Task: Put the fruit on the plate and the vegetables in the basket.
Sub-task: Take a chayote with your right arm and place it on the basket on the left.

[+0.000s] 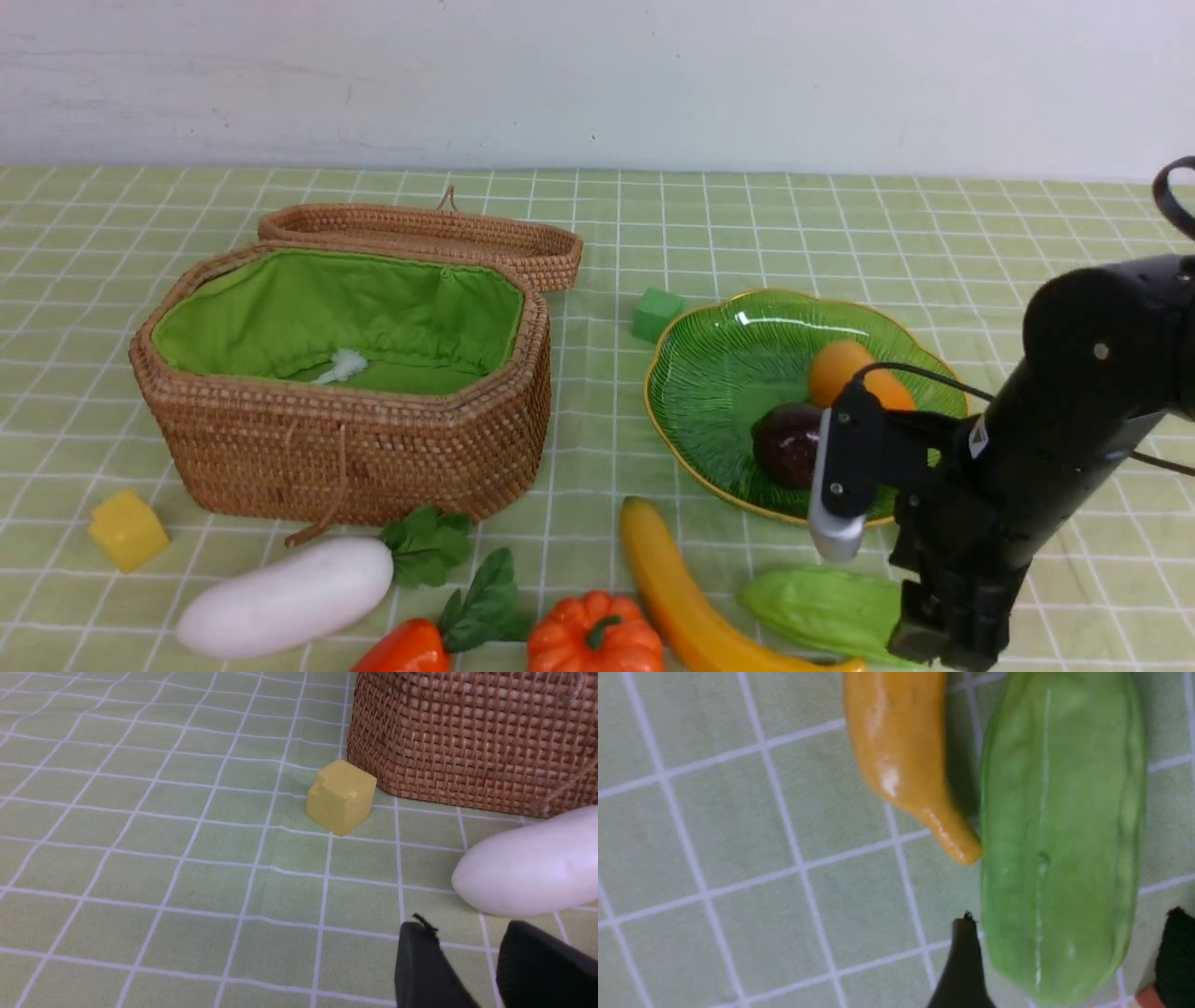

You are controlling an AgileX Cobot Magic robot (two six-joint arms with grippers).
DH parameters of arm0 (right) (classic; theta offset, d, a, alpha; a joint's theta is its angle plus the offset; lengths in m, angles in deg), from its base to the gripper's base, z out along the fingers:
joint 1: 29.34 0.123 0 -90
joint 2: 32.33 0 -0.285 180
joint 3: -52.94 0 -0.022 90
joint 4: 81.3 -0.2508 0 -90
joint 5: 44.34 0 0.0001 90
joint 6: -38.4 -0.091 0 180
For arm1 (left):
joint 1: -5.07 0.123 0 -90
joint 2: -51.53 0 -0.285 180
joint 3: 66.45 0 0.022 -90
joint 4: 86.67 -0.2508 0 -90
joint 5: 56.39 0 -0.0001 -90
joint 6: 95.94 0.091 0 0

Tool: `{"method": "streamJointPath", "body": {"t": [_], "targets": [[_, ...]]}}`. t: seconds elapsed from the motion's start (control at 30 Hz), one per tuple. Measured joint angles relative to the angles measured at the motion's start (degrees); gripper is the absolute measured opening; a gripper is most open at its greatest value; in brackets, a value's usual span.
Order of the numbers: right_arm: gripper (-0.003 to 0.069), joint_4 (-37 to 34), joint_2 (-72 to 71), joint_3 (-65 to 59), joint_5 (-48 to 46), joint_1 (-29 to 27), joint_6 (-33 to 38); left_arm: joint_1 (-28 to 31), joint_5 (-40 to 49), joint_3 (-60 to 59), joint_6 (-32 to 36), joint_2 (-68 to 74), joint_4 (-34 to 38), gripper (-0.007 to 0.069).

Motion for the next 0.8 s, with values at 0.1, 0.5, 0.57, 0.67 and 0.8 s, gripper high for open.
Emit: {"method": "streamJointPath", "body": {"t": [0.1, 0.5, 0.57, 0.67, 0.8], "targets": [[0.0477, 0.0, 2.2, -0.1, 4.0, 0.0, 0.1, 0.0, 0.0, 0.0, 0.0, 0.0, 0.0, 0.0239], [0.0401, -0.5, 4.9, 0.6, 2.2, 0.0, 0.2, 0.0, 0.0, 0.0, 0.0, 0.0, 0.0, 0.0239], [0.0401, -0.5, 4.5, 0.6, 0.4, 0.0, 0.3, 0.0, 0.0, 0.0, 0.0, 0.0, 0.0, 0.0239], [0.0401, -0.9, 2.1, 3.4, -6.5, 0.0, 1.8, 0.0, 0.0, 0.0, 0.0, 0.0, 0.0, 0.0239], [0.0401, -5.0, -1.2, 11.4, -12.4, 0.0, 3.1, 0.0, 0.0, 0.0, 0.0, 0.0, 0.0, 0.0239]]}}
